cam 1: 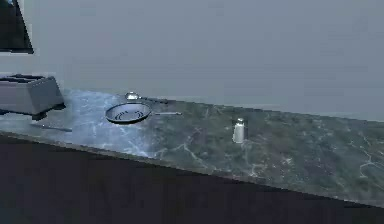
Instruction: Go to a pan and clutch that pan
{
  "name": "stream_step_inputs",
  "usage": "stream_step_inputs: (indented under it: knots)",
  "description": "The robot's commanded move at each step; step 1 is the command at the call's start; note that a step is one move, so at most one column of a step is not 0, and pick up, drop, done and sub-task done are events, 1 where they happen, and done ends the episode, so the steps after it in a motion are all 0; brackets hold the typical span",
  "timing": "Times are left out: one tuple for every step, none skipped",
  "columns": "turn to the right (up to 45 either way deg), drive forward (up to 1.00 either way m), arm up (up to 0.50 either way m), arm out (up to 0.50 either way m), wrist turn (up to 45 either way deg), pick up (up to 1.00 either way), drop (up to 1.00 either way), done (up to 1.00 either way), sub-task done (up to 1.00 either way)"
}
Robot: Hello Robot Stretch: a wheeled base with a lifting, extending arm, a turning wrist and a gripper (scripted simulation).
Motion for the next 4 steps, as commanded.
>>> stream_step_inputs:
  knots:
    - [15.0,0.0,0.0,0.0,0.0,0.0,0.0,0.0,0.0]
    - [0.0,0.1,0.0,0.0,0.0,0.0,0.0,0.0,0.0]
    - [-45.0,0.0,0.0,0.0,0.0,0.0,0.0,0.0,0.0]
    - [-45.0,0.0,0.0,0.0,0.0,0.0,0.0,0.0,0.0]
